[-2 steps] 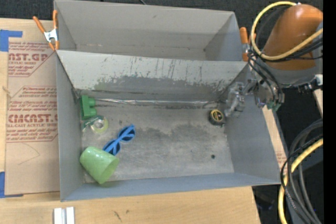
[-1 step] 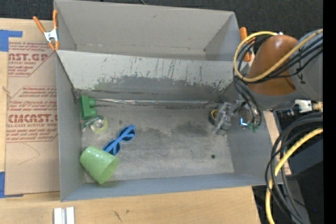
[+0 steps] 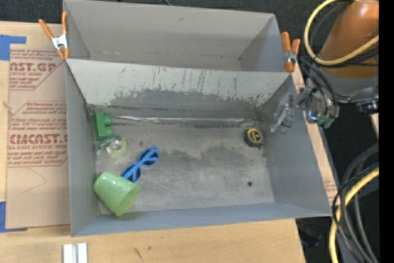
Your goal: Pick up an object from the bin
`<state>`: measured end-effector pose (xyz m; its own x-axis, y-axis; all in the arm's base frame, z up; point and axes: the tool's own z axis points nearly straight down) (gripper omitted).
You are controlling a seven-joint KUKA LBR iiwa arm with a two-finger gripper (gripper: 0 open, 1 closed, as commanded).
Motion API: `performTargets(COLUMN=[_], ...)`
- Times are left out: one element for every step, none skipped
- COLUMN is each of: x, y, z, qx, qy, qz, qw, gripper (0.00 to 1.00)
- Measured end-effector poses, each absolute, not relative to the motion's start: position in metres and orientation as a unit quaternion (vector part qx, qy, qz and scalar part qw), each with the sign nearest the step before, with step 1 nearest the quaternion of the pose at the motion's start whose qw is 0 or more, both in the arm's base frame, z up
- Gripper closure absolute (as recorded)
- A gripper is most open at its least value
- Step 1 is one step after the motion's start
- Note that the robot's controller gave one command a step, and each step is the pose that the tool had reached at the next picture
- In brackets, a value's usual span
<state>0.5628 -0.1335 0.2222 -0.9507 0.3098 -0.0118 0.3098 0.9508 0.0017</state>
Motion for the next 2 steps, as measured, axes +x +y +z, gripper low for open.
performTargets(x=[0.532,0.534], y=[-0.132,-0.139], z=[0.155,0.177], qx=[0.15,-0.155], qy=[0.989,0.988], qz=[0.0,-0.001], qw=[-0.003,0.002], gripper=[1.0,1.0])
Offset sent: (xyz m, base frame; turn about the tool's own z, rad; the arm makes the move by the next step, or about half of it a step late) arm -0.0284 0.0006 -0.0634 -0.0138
